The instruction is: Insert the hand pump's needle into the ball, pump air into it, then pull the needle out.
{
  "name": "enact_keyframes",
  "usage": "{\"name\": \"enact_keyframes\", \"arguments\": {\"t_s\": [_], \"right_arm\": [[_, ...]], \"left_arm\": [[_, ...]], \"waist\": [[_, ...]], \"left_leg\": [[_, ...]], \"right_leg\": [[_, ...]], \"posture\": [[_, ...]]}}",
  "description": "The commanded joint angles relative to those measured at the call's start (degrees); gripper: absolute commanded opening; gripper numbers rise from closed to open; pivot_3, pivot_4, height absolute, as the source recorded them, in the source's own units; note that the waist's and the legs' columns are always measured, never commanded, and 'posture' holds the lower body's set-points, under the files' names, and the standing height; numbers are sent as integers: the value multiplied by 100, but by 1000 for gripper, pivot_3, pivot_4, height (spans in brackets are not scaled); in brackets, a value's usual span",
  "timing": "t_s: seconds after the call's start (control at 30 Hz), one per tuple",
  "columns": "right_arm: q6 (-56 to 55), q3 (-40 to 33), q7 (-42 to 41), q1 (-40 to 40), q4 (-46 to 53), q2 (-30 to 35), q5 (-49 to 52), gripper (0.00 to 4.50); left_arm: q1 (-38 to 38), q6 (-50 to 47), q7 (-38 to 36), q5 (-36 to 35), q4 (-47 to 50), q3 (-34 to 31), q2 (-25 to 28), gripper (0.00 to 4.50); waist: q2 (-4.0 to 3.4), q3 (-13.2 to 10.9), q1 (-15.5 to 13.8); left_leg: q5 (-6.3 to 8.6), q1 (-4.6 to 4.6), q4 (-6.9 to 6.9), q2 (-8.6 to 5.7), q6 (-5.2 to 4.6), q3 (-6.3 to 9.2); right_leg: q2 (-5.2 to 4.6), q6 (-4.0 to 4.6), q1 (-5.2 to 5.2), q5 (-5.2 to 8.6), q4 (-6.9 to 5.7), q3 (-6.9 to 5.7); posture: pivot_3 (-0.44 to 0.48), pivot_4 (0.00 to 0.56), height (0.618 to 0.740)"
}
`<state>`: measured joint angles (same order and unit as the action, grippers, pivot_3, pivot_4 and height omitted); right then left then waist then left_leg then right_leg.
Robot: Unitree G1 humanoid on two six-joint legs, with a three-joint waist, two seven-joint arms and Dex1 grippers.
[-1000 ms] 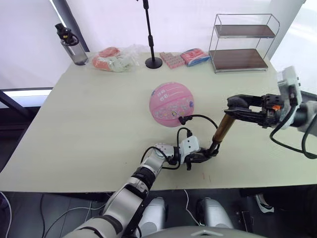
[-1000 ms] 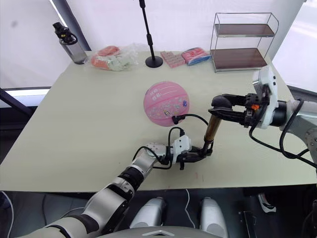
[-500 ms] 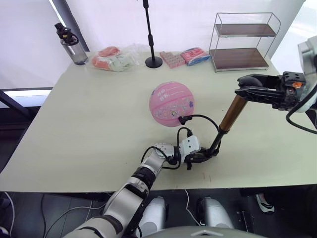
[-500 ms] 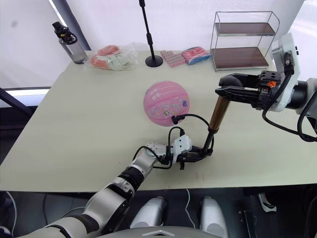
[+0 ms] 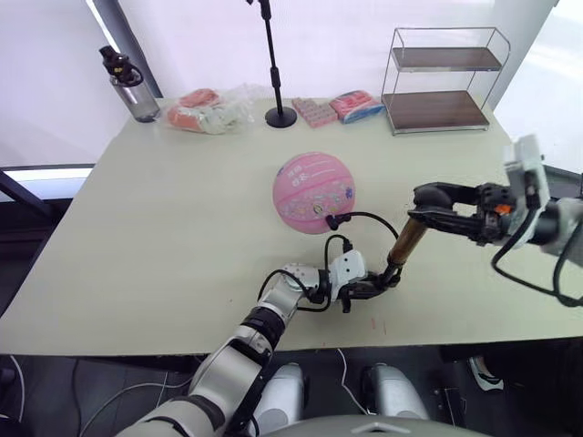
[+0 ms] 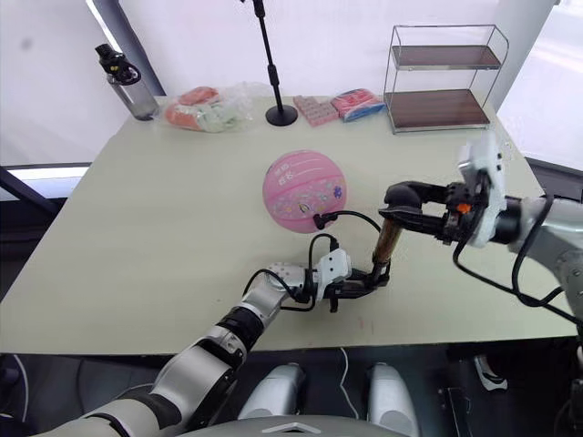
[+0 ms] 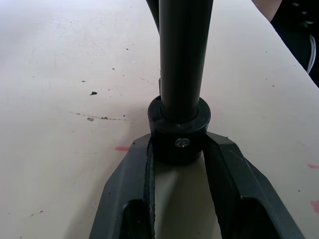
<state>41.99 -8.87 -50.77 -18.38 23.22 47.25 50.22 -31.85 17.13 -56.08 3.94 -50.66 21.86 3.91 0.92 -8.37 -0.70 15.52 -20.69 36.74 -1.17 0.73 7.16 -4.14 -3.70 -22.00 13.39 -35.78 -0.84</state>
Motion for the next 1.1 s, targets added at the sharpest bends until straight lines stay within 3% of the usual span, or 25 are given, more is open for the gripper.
{"name": "enact_keyframes", "arguments": {"t_s": [0.03,0.23,0.37,0.63,0.97,1.1], "right_arm": [[-224,520,119,382,-138,-342,-517,1878],[-1092,1316,132,1000,-398,-511,-1808,1878],[-1304,1332,166,1106,-458,-604,-1993,1878],[-689,420,72,415,-83,-414,-927,1878],[736,-906,51,-1063,-206,473,902,1878],[1029,-1117,96,-1418,-336,731,1248,1878]], "left_arm": [[351,-400,67,401,-743,203,172,1093],[348,-406,86,405,-750,190,163,1093],[348,-411,87,405,-745,192,169,1093],[338,-402,68,405,-756,194,180,1093],[358,-392,45,408,-749,186,175,1093],[362,-393,46,410,-745,185,172,1093]], "waist": [[-1,5,5],[-5,27,9],[1,34,15],[-7,23,5],[-19,-21,-10],[-19,-23,-9]], "left_leg": [[0,0,0,0,0,0],[0,9,-3,2,0,2],[0,11,-3,2,1,1],[0,9,-2,2,0,5],[0,-5,0,-7,-1,10],[0,-6,0,-7,0,11]], "right_leg": [[0,0,0,0,0,0],[2,0,9,1,0,-2],[2,0,12,1,0,0],[1,0,12,1,0,-2],[-4,0,5,1,2,-5],[-4,1,5,2,3,-7]], "posture": [[0,150,731],[0,150,731],[0,150,731],[0,150,731],[0,150,731],[0,150,731]]}}
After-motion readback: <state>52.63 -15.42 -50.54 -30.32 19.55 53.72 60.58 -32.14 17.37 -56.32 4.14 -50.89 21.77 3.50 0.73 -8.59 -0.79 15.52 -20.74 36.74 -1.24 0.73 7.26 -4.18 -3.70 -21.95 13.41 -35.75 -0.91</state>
